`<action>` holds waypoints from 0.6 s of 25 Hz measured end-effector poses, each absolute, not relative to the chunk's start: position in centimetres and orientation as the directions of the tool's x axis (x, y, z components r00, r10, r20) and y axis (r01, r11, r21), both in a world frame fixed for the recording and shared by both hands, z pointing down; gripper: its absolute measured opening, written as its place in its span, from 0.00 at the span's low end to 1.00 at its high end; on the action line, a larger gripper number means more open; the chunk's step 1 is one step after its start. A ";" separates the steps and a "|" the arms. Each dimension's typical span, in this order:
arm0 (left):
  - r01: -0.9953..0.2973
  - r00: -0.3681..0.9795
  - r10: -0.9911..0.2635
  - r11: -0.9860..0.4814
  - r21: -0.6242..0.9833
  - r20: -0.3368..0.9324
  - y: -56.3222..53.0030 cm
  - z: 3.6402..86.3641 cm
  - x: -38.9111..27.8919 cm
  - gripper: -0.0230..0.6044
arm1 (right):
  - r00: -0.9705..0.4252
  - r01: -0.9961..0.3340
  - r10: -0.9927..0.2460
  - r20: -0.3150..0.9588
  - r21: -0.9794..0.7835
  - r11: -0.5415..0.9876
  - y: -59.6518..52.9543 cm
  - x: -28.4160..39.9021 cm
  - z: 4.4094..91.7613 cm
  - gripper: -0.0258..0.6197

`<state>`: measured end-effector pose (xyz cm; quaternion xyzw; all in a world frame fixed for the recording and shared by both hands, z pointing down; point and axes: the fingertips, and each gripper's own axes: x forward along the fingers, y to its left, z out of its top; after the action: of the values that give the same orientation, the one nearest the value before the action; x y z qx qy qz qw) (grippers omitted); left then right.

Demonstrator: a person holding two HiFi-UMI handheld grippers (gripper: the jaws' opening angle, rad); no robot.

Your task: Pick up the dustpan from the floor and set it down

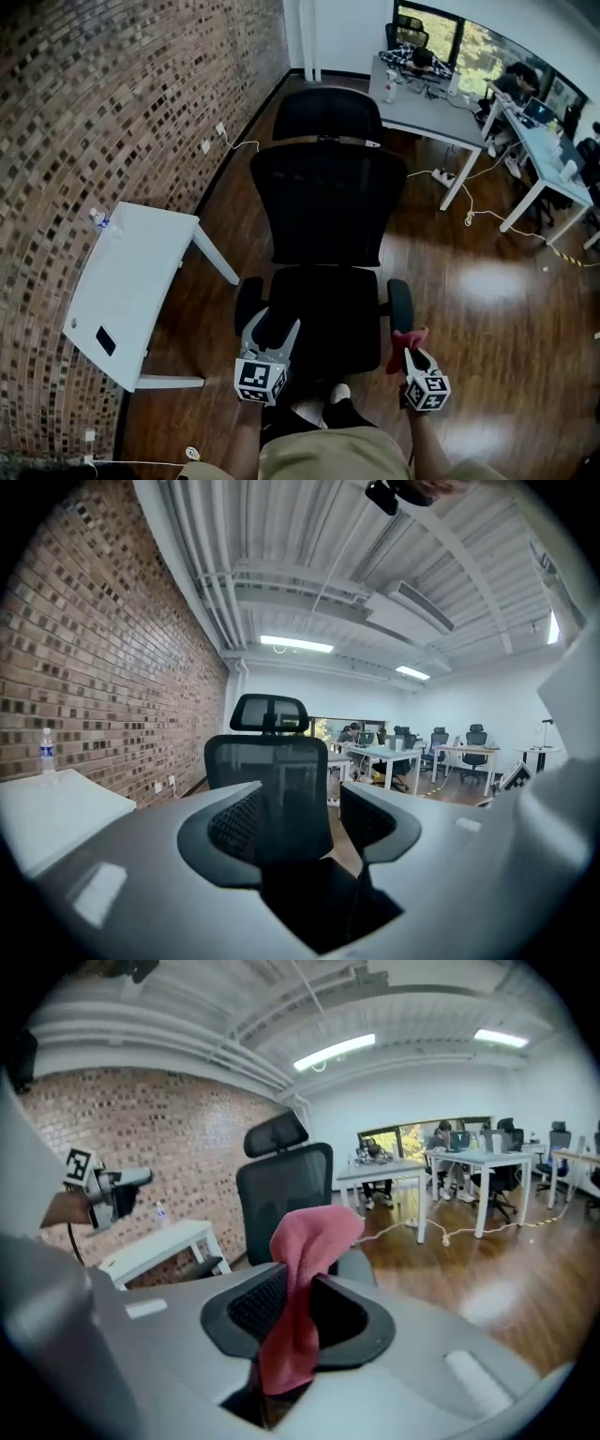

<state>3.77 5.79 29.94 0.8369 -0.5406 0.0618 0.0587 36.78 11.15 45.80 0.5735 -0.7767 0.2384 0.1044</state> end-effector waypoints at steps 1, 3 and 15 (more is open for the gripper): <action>-0.911 0.411 -0.901 -0.411 0.033 0.138 6.2 28.7 3.8 0.41 | -0.350 -0.927 -0.855 0.383 -0.272 0.258 10.7 35.2 43.5 0.17; -0.905 0.426 -0.901 -0.425 0.028 0.078 6.8 26.3 3.8 0.41 | -0.384 -0.907 -0.880 0.279 -0.293 0.303 9.6 32.2 39.1 0.17; -0.893 0.450 -0.891 -0.450 -0.025 -0.058 15.4 19.2 -5.8 0.41 | -0.368 -0.919 -0.929 -0.035 -0.140 0.369 14.8 15.3 21.7 0.17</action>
<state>-5.80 15.37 19.20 0.8512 -0.5239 -0.0184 -0.0259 15.34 14.79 21.74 0.5596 -0.8256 0.0483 -0.0542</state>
